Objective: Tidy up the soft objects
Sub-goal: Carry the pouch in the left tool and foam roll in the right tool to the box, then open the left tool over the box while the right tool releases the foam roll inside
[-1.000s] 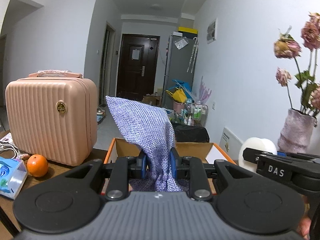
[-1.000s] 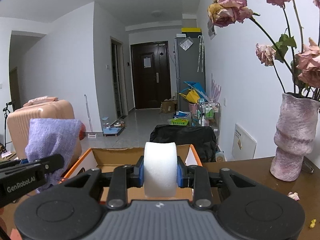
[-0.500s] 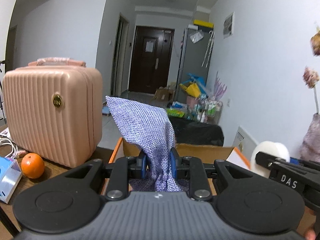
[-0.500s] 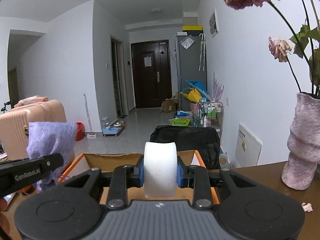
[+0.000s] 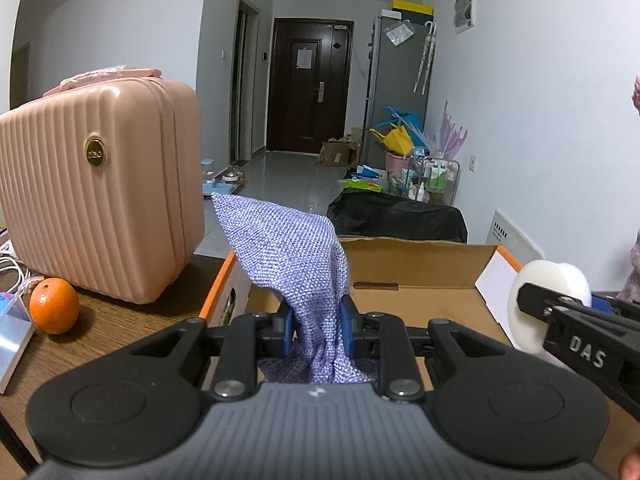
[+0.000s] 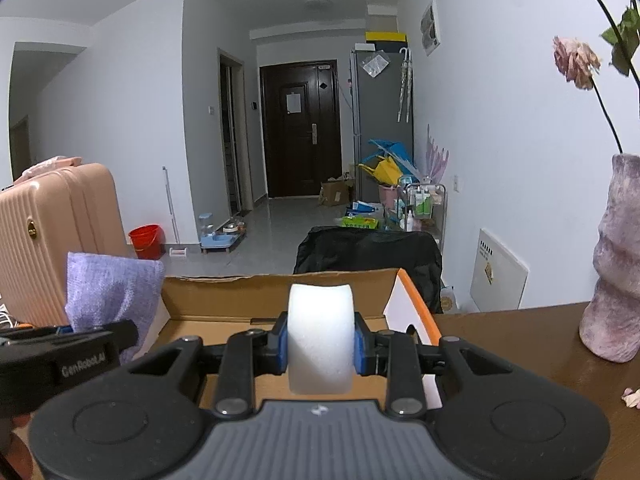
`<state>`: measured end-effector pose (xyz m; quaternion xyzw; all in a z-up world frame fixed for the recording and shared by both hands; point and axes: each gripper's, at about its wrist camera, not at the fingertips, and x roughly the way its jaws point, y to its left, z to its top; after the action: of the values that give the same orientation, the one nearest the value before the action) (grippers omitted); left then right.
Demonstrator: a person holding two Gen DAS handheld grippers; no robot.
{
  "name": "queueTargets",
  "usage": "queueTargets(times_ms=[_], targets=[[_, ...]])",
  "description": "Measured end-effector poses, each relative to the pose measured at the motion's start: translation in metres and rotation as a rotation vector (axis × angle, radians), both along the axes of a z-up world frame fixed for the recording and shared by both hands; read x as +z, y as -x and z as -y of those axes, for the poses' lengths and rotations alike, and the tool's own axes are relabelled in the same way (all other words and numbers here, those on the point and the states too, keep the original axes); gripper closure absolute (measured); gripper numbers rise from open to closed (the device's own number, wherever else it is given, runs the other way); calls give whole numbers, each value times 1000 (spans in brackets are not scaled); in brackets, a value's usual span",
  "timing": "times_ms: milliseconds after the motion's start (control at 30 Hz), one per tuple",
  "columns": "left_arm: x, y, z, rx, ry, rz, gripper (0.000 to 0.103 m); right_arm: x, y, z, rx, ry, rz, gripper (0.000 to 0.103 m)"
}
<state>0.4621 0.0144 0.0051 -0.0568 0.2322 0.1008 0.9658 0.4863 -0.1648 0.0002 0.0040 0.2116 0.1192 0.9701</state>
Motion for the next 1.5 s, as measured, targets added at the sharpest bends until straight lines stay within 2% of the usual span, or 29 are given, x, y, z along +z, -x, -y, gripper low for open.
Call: queueTargets(times_ms=[267, 333, 400, 467, 567, 667, 767, 1033, 1167, 1500], targets=[[-1, -1, 0, 6, 7, -9, 78, -8, -9, -4, -23, 7, -49, 74], [-1, -1, -1, 15, 9, -11, 74, -7, -10, -2, -38, 3, -50, 61], [0, -1, -3, 28, 17, -15, 62, -6, -11, -2, -57, 12, -45, 27], [1, 0, -5, 49, 18, -11, 42, -4, -9, -2, -83, 19, -30, 15], [3, 3, -7, 71, 14, 1, 21, -1, -4, -1, -92, 25, 7, 10], [5, 6, -6, 84, -1, 15, 9, -1, -3, 0, -94, 19, 3, 3], [8, 9, -5, 93, -10, 27, 1, 0, -2, 3, -101, 18, -5, 2], [22, 25, -9, 106, 39, 52, 0, 12, 7, 16, -91, -44, -19, 0], [32, 41, -8, 99, 25, 75, 0, 23, 17, 28, -69, -103, -13, 0], [48, 83, -12, 69, 29, 110, 0, 45, 58, 39, -56, -84, 44, 0]])
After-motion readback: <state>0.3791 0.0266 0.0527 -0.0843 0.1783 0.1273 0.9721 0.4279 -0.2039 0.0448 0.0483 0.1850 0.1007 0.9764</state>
